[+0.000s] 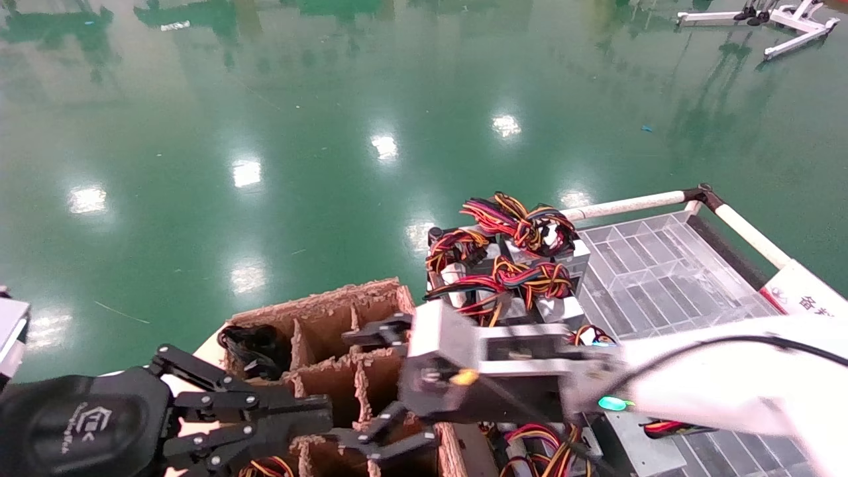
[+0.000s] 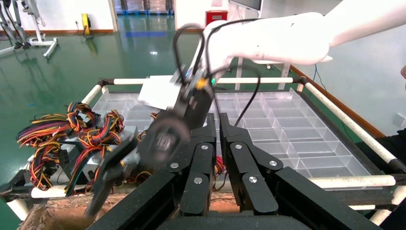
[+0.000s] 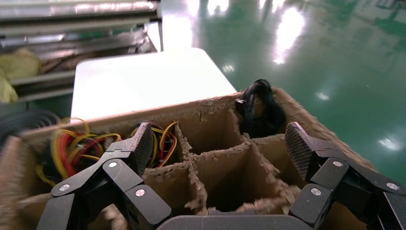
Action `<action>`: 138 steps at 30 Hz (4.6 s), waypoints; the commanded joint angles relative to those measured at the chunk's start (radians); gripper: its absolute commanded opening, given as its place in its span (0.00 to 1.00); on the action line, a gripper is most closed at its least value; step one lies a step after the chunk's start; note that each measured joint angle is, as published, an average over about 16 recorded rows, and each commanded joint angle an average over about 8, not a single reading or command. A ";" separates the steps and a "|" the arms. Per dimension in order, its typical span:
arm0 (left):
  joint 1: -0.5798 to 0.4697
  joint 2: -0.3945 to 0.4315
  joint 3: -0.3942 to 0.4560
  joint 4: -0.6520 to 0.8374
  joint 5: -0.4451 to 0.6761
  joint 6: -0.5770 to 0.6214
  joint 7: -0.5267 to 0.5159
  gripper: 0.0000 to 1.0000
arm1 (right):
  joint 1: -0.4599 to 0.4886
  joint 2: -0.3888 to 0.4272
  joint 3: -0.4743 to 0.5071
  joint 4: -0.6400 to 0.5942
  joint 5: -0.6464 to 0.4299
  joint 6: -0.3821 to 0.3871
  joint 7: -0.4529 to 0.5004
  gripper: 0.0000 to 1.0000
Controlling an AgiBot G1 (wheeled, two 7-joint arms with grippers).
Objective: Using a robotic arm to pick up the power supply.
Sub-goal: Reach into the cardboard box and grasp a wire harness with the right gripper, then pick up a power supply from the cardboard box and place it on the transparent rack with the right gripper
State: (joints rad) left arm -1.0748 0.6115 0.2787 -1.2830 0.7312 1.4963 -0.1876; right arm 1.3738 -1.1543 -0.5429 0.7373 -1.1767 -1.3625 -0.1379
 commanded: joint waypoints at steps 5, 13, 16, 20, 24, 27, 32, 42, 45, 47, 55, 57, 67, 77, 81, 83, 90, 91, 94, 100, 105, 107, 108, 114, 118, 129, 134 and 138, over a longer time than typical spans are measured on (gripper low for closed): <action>0.000 0.000 0.000 0.000 0.000 0.000 0.000 0.00 | 0.067 -0.147 -0.034 -0.205 -0.049 0.027 -0.160 1.00; 0.000 0.000 0.001 0.000 -0.001 0.000 0.001 0.00 | 0.090 -0.217 -0.112 -0.280 -0.020 0.107 -0.294 0.99; 0.000 -0.001 0.001 0.000 -0.001 -0.001 0.001 0.00 | 0.084 -0.220 -0.170 -0.253 0.011 0.163 -0.304 0.89; 0.000 -0.001 0.002 0.000 -0.001 -0.001 0.001 0.01 | 0.074 -0.222 -0.255 -0.209 0.060 0.251 -0.299 0.46; 0.000 -0.001 0.002 0.000 -0.001 -0.001 0.001 0.07 | 0.067 -0.222 -0.335 -0.170 0.115 0.345 -0.296 0.07; 0.000 -0.001 0.002 0.000 -0.002 -0.001 0.001 0.26 | 0.064 -0.222 -0.392 -0.144 0.154 0.418 -0.300 0.00; -0.001 -0.001 0.003 0.000 -0.002 -0.001 0.001 0.82 | 0.064 -0.223 -0.485 -0.104 0.212 0.548 -0.300 0.00; -0.001 -0.001 0.003 0.000 -0.002 -0.001 0.002 1.00 | 0.074 -0.223 -0.648 -0.021 0.319 0.748 -0.280 0.00; -0.001 -0.001 0.004 0.000 -0.002 -0.002 0.002 1.00 | 0.080 -0.223 -0.685 -0.008 0.351 0.775 -0.278 0.00; -0.001 -0.002 0.004 0.000 -0.003 -0.002 0.002 1.00 | 0.084 -0.222 -0.707 -0.003 0.373 0.789 -0.278 0.00; -0.001 -0.002 0.004 0.000 -0.003 -0.002 0.002 1.00 | 0.099 -0.222 -0.769 0.008 0.449 0.826 -0.293 0.00; -0.001 -0.002 0.004 0.000 -0.003 -0.002 0.002 1.00 | 0.102 -0.222 -0.781 0.009 0.467 0.831 -0.298 0.00; -0.001 -0.002 0.005 0.000 -0.004 -0.002 0.003 1.00 | 0.100 -0.221 -0.824 -0.009 0.566 0.829 -0.304 0.00; -0.001 -0.002 0.006 0.000 -0.004 -0.003 0.003 1.00 | 0.111 -0.220 -0.842 -0.035 0.657 0.803 -0.319 0.00; -0.001 -0.003 0.006 0.000 -0.004 -0.003 0.003 1.00 | 0.115 -0.219 -0.836 -0.052 0.708 0.780 -0.316 0.00; -0.001 -0.003 0.006 0.000 -0.004 -0.003 0.003 1.00 | 0.120 -0.218 -0.832 -0.060 0.733 0.764 -0.317 0.00; -0.001 -0.003 0.007 0.000 -0.005 -0.003 0.003 1.00 | 0.145 -0.215 -0.813 -0.090 0.810 0.703 -0.340 0.00; -0.001 -0.003 0.007 0.000 -0.005 -0.003 0.003 1.00 | 0.149 -0.214 -0.809 -0.095 0.821 0.693 -0.344 0.00; -0.001 -0.003 0.007 0.000 -0.005 -0.003 0.004 1.00 | 0.163 -0.212 -0.797 -0.113 0.852 0.663 -0.361 0.00; -0.002 -0.003 0.007 0.000 -0.005 -0.003 0.004 1.00 | 0.189 -0.207 -0.762 -0.158 0.923 0.585 -0.392 0.00; -0.002 -0.003 0.008 0.000 -0.005 -0.003 0.004 1.00 | 0.215 -0.199 -0.718 -0.210 0.996 0.492 -0.409 0.00; -0.002 -0.003 0.008 0.000 -0.005 -0.003 0.004 1.00 | 0.230 -0.195 -0.698 -0.237 1.025 0.448 -0.415 0.00; -0.002 -0.003 0.008 0.000 -0.005 -0.004 0.004 1.00 | 0.238 -0.193 -0.688 -0.251 1.038 0.426 -0.417 0.00; -0.002 -0.003 0.008 0.000 -0.006 -0.004 0.004 1.00 | 0.306 -0.168 -0.640 -0.350 1.097 0.285 -0.425 0.00; -0.002 -0.004 0.009 0.000 -0.006 -0.004 0.004 1.00 | 0.369 -0.132 -0.625 -0.426 1.107 0.204 -0.423 0.00; -0.002 -0.004 0.009 0.000 -0.006 -0.004 0.005 1.00 | 0.543 0.022 -0.662 -0.618 1.029 0.094 -0.403 0.00; -0.002 -0.004 0.010 0.000 -0.007 -0.004 0.005 1.00 | 0.583 0.097 -0.691 -0.673 0.986 0.059 -0.385 0.00; -0.002 -0.004 0.010 0.000 -0.007 -0.004 0.005 1.00 | 0.606 0.161 -0.710 -0.707 0.958 0.035 -0.374 0.00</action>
State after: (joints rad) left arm -1.0769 0.6074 0.2886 -1.2829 0.7243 1.4919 -0.1826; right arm 1.9752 -0.9950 -1.2507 0.0328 -0.2156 -1.3220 -0.5107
